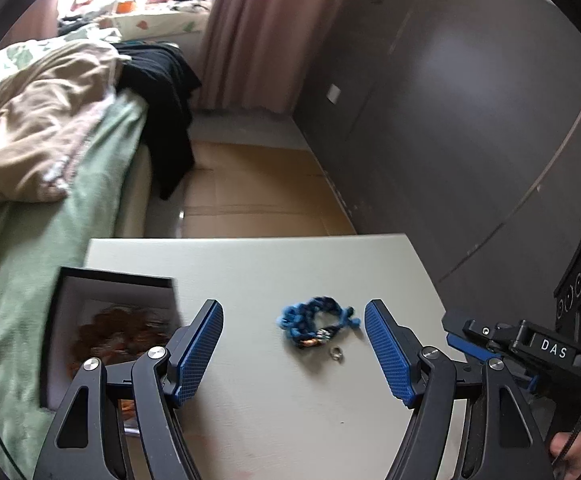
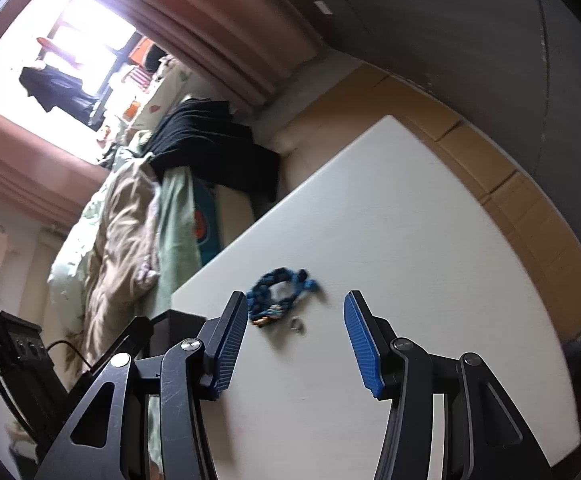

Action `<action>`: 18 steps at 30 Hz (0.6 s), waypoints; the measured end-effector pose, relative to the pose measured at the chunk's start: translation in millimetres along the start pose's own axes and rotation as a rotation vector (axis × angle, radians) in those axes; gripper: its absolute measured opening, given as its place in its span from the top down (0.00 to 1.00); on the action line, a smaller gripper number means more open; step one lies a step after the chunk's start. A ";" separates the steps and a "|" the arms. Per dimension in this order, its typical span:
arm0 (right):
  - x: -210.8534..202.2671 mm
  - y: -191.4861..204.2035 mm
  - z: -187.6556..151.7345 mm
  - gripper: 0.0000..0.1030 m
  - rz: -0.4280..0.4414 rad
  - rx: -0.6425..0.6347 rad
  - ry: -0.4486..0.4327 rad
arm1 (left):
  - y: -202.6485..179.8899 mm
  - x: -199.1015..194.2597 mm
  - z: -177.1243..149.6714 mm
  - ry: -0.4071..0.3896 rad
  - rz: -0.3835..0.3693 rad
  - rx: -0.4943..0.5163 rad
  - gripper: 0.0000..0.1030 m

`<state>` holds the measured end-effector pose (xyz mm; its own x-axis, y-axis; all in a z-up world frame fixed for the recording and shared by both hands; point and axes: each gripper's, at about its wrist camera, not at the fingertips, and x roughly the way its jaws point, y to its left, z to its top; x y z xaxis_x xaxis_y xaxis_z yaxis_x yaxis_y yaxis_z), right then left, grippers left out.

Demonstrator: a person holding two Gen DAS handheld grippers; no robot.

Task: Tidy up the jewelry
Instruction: 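Close the left tool on the blue braided bracelet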

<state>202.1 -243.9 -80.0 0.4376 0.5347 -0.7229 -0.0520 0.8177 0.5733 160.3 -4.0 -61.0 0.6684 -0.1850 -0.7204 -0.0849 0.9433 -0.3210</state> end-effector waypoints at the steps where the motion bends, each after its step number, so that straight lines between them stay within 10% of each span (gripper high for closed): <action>1: 0.8 -2.5 0.2 0.50 -0.007 0.010 0.003 | -2.7 3.9 0.2 0.009 -0.001 0.008 0.28; 18: -2.2 -11.6 2.4 0.50 -0.038 0.038 0.010 | -21.4 84.3 -10.5 0.167 0.112 0.101 0.33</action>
<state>203.9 -255.1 -84.1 0.4298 0.5052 -0.7484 -0.0010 0.8291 0.5591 210.7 -42.6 -121.3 0.5264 -0.1126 -0.8428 -0.0717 0.9818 -0.1759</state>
